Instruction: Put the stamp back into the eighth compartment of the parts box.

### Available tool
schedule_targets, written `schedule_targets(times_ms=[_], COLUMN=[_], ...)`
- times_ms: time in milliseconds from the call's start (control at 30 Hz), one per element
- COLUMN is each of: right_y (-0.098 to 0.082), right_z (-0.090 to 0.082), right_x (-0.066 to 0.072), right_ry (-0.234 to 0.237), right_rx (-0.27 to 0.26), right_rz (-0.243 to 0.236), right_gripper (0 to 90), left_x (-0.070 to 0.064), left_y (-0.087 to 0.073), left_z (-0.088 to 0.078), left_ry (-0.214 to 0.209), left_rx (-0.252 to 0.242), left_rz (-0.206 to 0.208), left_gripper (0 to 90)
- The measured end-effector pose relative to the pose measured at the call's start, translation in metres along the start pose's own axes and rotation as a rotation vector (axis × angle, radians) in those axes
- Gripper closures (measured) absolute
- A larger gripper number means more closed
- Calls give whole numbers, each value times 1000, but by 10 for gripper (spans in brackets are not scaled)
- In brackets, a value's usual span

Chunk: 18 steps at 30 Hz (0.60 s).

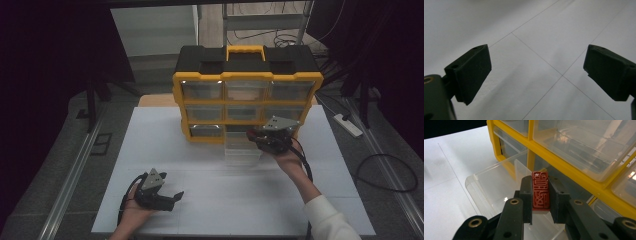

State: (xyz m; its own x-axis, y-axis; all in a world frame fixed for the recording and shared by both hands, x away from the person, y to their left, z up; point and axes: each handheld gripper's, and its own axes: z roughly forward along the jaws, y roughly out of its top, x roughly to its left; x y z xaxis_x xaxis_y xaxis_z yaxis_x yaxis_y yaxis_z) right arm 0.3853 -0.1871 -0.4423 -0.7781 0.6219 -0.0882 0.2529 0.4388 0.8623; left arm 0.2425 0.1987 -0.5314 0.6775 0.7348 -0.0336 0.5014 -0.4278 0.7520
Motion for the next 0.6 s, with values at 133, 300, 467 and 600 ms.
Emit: schedule_targets(times_ms=[133, 300, 467, 600], right_y=[0, 1, 1, 1], right_z=[0, -3, -3, -3], right_x=[0, 2, 2, 1], right_ry=[-3, -14, -12, -7], right_rx=[-30, -68, -70, -73], right_rz=[-9, 22, 32, 43], right_gripper=[363, 227, 206, 197], left_x=[0, 0, 0, 0], left_y=[0, 0, 0, 0], left_z=[0, 0, 0, 0], left_ry=[0, 0, -1, 0], left_rx=[-1, -2, -2, -2], left_rz=[-1, -2, -1, -1], left_gripper=[79, 79, 79, 79])
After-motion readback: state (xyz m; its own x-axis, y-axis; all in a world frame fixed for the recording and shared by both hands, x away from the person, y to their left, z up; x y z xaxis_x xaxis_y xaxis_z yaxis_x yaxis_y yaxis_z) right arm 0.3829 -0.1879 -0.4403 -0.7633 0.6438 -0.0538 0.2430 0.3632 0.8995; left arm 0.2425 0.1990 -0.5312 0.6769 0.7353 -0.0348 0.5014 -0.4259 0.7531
